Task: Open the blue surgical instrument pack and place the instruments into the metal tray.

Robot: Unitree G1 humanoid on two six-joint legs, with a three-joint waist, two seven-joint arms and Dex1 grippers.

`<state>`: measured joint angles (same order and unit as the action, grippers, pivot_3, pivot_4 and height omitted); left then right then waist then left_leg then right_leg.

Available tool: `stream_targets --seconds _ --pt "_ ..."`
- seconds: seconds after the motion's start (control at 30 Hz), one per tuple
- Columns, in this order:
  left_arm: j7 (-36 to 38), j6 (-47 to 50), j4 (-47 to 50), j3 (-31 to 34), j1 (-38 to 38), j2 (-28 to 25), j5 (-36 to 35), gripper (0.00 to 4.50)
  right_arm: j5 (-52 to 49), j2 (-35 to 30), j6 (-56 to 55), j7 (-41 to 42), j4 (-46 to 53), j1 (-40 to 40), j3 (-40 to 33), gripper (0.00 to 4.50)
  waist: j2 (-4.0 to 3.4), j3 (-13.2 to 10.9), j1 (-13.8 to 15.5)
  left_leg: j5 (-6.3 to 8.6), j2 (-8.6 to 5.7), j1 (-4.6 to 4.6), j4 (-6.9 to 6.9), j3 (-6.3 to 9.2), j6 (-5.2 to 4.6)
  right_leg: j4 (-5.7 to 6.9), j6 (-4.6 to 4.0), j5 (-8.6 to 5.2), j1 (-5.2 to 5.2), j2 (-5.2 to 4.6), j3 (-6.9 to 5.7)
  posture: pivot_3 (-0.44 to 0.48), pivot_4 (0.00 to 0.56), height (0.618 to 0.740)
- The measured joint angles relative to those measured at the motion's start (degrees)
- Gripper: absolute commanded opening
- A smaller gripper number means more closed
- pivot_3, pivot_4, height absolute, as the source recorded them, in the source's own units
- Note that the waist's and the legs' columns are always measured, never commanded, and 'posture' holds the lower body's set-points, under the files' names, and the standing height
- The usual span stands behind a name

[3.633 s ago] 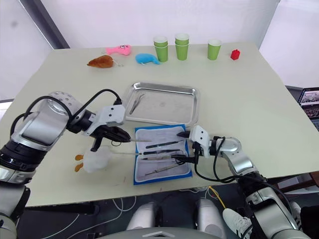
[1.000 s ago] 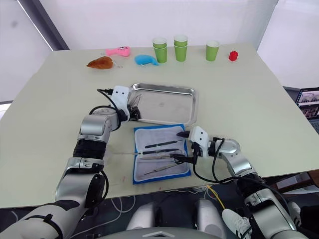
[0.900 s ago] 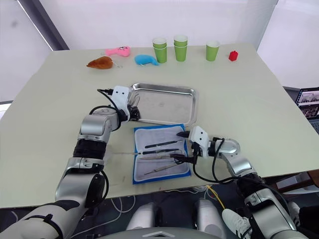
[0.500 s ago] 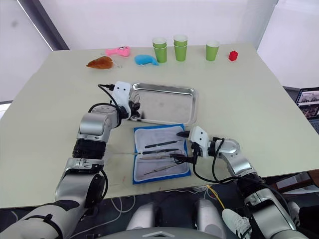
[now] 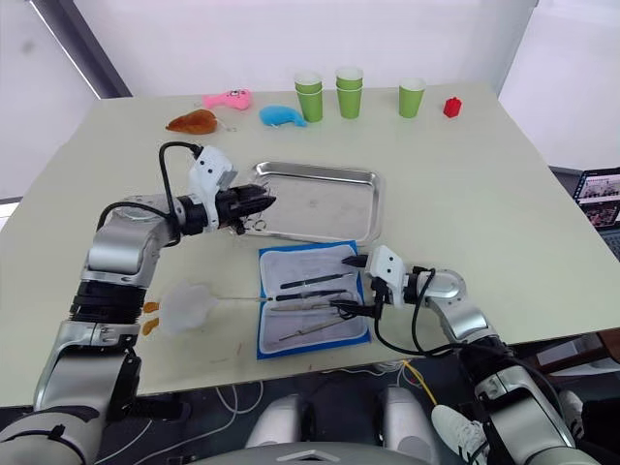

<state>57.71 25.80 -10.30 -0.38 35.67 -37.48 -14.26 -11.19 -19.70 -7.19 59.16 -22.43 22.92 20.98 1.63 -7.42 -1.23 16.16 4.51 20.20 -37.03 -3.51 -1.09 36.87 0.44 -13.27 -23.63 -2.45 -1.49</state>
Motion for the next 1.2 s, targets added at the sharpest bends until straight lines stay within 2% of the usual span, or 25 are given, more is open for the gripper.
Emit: stream_targets --seconds 0.07,0.3,0.43,0.63,0.77,0.9,1.03,1.2 --pt "1.14 -0.39 0.22 0.00 -0.24 -0.23 -0.68 1.36 0.00 -0.01 -0.12 0.18 -0.12 0.08 0.00 4.50 -0.01 -0.01 0.02 0.00 0.00 0.01 0.00 0.00 0.00 0.00 0.00 0.00 -0.01 0.00 -0.01 0.000 0.150 0.739" --pt "13.58 -5.27 0.78 3.15 -3.88 -5.75 -6.81 1.36 -0.01 -0.50 -3.30 3.57 -1.65 1.01 0.01 4.50 -0.14 -0.10 0.29 0.00 -0.01 0.16 0.12 -0.10 0.00 -0.14 -0.01 -0.02 -0.11 0.03 -0.03 0.000 0.150 0.739" --pt "21.54 -6.04 1.84 4.28 -7.25 -9.67 -10.04 1.36 -0.09 -1.53 -4.72 7.26 -2.38 2.01 -0.17 4.50 -0.18 -0.12 0.66 0.01 -0.07 0.55 0.15 -0.10 0.01 -0.27 -0.16 0.06 -0.36 -0.01 -0.07 0.000 0.150 0.739" --pt "30.21 -6.94 3.71 4.25 -8.84 -12.84 -13.11 1.36 -0.41 -1.79 -5.58 10.58 -3.14 2.44 -0.54 4.50 -0.15 -0.11 0.82 0.07 -0.10 0.69 0.19 -0.13 0.09 -0.63 -0.11 0.02 -0.31 -0.03 -0.06 0.000 0.150 0.739" --pt "31.44 -7.36 4.37 2.86 -9.14 -15.51 -14.60 1.36 -0.52 -1.86 -5.62 11.92 -3.47 2.60 -0.69 4.50 -0.14 -0.11 0.82 0.09 -0.11 0.71 0.25 -0.12 0.11 -0.72 -0.08 0.00 -0.30 -0.03 -0.06 0.000 0.150 0.739" --pt "31.64 -9.48 5.07 -0.62 -10.03 -20.82 -18.53 1.36 -0.53 -1.96 -5.65 12.90 -3.58 2.61 -0.89 4.50 -0.16 -0.12 0.81 0.09 -0.11 0.70 0.39 -0.13 0.11 -0.84 -0.07 0.00 -0.29 -0.03 -0.06 0.000 0.150 0.739" --pt "31.72 -15.93 5.18 -5.47 -9.95 -26.82 -21.93 1.36 -0.71 -2.28 -5.65 13.57 -3.55 2.52 -1.01 4.50 -0.17 -0.13 0.92 0.09 -0.12 0.68 0.43 -0.18 0.11 -0.91 -0.07 0.00 -0.27 -0.04 -0.03 0.000 0.150 0.739" --pt "31.78 -19.28 6.10 -9.41 -9.42 -30.83 -24.79 1.36 -0.80 -2.69 -5.65 14.16 -3.55 2.41 -1.32 4.50 -0.18 -0.14 1.42 0.09 -0.15 0.68 0.42 -0.22 0.11 -0.93 -0.07 0.00 -0.26 -0.05 -0.01 0.000 0.150 0.739"
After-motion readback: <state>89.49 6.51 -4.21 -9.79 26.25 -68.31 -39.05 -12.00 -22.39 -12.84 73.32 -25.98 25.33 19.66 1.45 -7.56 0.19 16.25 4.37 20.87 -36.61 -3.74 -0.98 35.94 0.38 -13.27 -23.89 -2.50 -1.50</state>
